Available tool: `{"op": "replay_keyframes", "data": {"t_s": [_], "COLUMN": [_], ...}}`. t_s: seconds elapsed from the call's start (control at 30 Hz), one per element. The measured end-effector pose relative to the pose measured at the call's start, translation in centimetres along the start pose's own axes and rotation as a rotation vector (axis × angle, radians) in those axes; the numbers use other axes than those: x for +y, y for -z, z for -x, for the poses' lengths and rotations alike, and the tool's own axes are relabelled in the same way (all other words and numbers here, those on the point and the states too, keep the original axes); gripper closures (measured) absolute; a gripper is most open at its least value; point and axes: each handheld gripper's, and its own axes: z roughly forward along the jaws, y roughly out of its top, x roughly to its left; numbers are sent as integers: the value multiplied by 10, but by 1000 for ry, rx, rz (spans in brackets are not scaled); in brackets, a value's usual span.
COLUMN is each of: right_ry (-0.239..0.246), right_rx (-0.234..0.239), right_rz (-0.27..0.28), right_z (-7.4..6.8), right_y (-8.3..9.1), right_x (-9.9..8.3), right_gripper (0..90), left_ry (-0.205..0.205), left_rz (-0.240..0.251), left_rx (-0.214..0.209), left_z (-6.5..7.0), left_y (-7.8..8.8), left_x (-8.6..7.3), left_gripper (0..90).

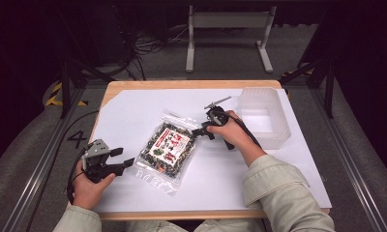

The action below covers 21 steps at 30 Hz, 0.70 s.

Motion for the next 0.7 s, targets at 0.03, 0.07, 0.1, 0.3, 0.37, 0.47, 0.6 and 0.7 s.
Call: {"op": "replay_keyframes", "data": {"t_s": [0.03, 0.07, 0.1, 0.3, 0.37, 0.47, 0.6, 0.7], "right_ry": [5, 13, 17, 49, 67, 84, 112, 142], "right_rx": [-5, -11, -18, -50, -73, -76, -73, -86], "right_rz": [-4, -9, -12, -33, -38, -33, -24, -25], "right_z": [0, -1, -1, -1, -2, -4, -7, -11], "right_y": [0, 1, 2, 6, 8, 10, 14, 15], "right_x": [0, 0, 1, 2, 3, 5, 7, 8], "right_gripper": [375, 412, 456, 700, 771, 842, 899, 900], "left_ry": [-1, 2, 4, 0, -2, -4, -2, -2], "left_rz": [0, 1, 2, 1, 3, 5, 2, 6], "left_rx": [1, -1, 0, 2, 3, 5, 2, 4], "left_z": [0, 0, 0, 0, 0, 0, 0, 0], "left_y": [0, 0, 0, 0, 0, 0, 0, 0], "left_x": [0, 0, 0, 0, 0, 0, 0, 0], "left_gripper": [374, 374, 374, 372, 372, 370, 369, 369]}}
